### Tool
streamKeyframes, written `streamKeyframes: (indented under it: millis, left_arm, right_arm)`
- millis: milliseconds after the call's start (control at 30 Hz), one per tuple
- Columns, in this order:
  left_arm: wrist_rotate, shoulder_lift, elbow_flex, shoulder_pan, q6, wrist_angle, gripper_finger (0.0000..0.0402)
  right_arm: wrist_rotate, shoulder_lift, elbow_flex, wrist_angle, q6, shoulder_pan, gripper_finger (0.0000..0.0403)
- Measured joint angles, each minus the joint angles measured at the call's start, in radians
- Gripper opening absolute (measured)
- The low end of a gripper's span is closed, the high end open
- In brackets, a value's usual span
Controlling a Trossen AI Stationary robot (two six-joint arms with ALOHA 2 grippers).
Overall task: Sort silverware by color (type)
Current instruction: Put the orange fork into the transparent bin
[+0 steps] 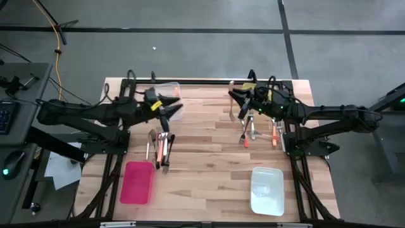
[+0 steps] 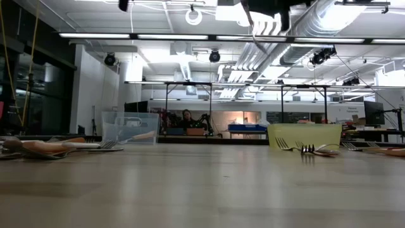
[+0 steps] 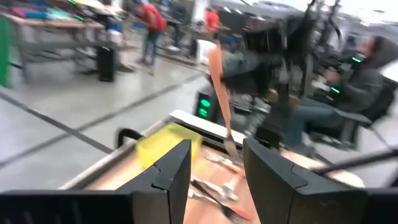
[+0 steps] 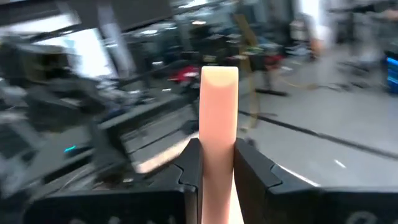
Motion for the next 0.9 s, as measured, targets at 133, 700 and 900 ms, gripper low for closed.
streamKeyframes:
  millis: [133,700,900]
  left_arm:
    - [0.139,0.061,0.000,0.027,-0.011,0.061,0.0133]
    - [0.222,0.121,0.000,0.043,-0.009,0.185,0.0133]
    - [0.189,0.162,0.000,0.072,-0.016,0.225,0.0149]
  right_arm:
    - [-0.153,0.057,0.117,-0.057,-0.064,0.014,0.0045]
    - [-0.267,0.134,0.219,-0.042,-0.085,0.018,0.0045]
    - [-0.304,0.177,0.221,0.045,-0.059,0.029,0.0045]
